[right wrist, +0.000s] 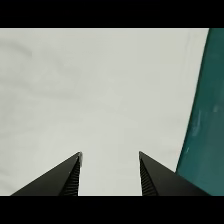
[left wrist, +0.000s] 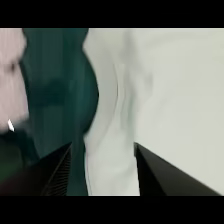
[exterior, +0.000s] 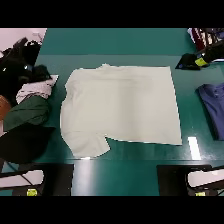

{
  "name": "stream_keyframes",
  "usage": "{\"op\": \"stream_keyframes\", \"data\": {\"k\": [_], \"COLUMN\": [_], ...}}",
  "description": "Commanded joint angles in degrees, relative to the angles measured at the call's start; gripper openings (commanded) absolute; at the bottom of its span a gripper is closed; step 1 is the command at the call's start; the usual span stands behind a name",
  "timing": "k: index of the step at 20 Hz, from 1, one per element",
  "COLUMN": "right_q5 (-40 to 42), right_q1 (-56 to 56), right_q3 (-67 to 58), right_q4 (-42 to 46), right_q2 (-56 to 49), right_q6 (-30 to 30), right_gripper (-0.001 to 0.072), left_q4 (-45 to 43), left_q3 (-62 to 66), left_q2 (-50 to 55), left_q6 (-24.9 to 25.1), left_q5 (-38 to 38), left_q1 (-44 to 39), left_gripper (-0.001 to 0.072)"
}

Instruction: Fold the shirts.

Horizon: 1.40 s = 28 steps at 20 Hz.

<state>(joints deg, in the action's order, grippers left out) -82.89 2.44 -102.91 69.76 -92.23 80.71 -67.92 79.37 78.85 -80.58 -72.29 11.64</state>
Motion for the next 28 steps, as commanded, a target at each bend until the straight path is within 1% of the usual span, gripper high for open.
{"op": "stream_keyframes", "data": {"k": [1, 5, 6, 8, 10, 13, 19, 21, 23, 26, 28], "right_q5": [-0.72, 2.32, 2.84, 3.89, 4.74, 4.87, 4.63, 3.65, 0.94, -5.40, -5.07], "right_q1": [-0.52, -0.52, -0.52, -0.52, -0.52, -0.52, -0.52, -0.72, -2.27, -7.45, -11.80], "right_q3": [11.96, 24.52, 26.88, 30.73, 33.75, 36.72, 37.13, 37.13, 37.16, 38.05, 43.01], "right_q4": [-1.25, -1.22, -1.25, -1.22, -1.20, -1.20, -1.22, -1.03, -1.05, 0.81, 2.95], "right_q2": [8.35, 16.15, 17.57, 20.00, 21.86, 23.89, 24.39, 24.39, 24.39, 24.61, 26.62], "right_q6": [-1.79, -2.84, -2.99, -3.26, -3.26, -3.28, -3.26, -3.26, -3.23, -3.23, -3.21], "right_gripper": [0.0408, 0.0408, 0.0408, 0.0408, 0.0408, 0.0408, 0.0408, 0.0408, 0.0408, 0.0408, 0.0408], "left_q4": [-0.76, -0.42, -0.42, 1.92, 5.57, 7.85, 9.94, 11.15, 12.26, 12.22, 12.24], "left_q3": [-15.56, -34.93, -38.82, -44.24, -47.95, -51.84, -54.21, -54.18, -53.53, -49.62, -46.80], "left_q2": [-10.16, -20.09, -22.01, -23.93, -24.15, -24.15, -24.13, -24.15, -24.15, -24.17, -24.17], "left_q6": [-2.19, -3.91, -4.94, -5.01, -4.94, -4.96, -4.94, -4.59, -3.74, -0.92, -0.28], "left_q5": [-4.70, -2.34, -1.38, 0.50, 3.08, 7.76, 9.99, 10.73, 10.73, 8.59, 7.58], "left_q1": [1.68, 1.68, 1.68, 1.68, 1.68, 1.68, 1.68, 1.68, 1.68, 1.68, 1.68], "left_gripper": [0.0467, 0.0467, 0.0467, 0.0467, 0.0467, 0.0467, 0.0463, 0.0173, 0.0027, 0.0027, 0.0026]}}
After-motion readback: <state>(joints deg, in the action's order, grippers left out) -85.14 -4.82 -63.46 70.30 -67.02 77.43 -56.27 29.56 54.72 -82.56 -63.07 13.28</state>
